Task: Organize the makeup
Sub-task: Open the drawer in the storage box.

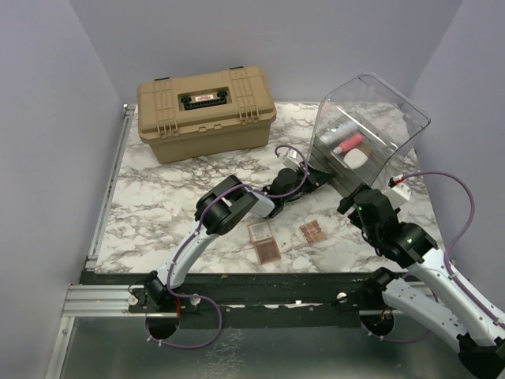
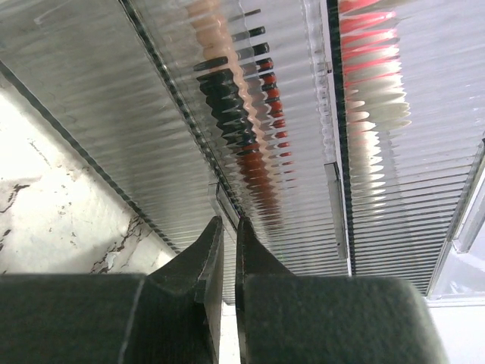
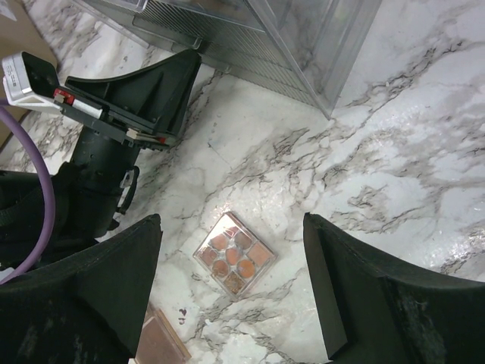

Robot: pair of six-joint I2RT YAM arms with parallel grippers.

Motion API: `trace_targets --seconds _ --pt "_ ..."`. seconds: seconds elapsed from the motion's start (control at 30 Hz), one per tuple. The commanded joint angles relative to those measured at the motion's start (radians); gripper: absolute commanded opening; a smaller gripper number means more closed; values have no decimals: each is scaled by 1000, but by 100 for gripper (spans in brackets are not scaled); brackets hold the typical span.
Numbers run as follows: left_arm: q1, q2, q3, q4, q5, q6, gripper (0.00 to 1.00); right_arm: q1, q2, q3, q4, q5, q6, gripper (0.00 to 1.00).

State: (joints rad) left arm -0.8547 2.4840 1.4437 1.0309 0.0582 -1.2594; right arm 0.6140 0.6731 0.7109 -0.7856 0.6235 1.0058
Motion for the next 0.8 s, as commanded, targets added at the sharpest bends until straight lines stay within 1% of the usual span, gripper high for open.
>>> trace_targets --seconds 0.0,0.03,0.07,0.4,0.47,0.77 --pt "-2 13 5 -20 -11 19 4 0 -10 18 -23 18 18 81" --pt "-1 11 3 -20 -10 20 0 1 -10 18 -22 18 18 81" --pt "-1 7 1 -20 -10 24 0 0 -10 18 -21 18 17 81" --pt "5 -87 -99 -20 -51 77 0 1 -5 19 -12 16 10 81" --pt "8 -107 -115 -19 -77 88 0 0 1 20 -8 13 7 81" --pt "19 -161 -196 -4 -101 95 0 0 8 21 -1 8 2 81"
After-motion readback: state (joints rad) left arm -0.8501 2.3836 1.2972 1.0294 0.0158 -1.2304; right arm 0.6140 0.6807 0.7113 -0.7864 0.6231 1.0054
